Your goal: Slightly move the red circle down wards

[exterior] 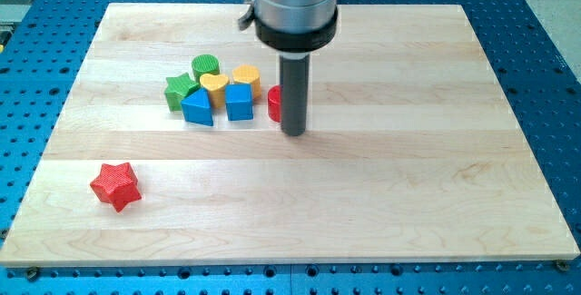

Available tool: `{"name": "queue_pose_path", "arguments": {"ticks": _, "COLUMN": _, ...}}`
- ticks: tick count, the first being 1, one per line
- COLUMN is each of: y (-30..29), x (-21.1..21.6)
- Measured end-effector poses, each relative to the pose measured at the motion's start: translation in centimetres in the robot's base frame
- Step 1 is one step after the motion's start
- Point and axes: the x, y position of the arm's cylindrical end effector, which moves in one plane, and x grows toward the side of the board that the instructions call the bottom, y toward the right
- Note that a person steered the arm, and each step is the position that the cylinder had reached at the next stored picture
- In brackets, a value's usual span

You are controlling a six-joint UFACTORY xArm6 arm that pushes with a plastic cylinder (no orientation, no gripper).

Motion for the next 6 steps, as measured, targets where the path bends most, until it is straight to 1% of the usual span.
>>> {"name": "queue_pose_path", "arguments": {"ticks": 3, "y": 2.1, "x": -8.9}}
{"name": "queue_pose_path", "arguments": {"ticks": 4, "y": 0.7, "x": -9.0}}
{"name": "queue_pose_path", "arguments": {"ticks": 5, "y": -2.9, "x": -8.6}}
{"name": "queue_pose_path", "arguments": {"ticks": 6, "y": -3.2, "x": -7.1}}
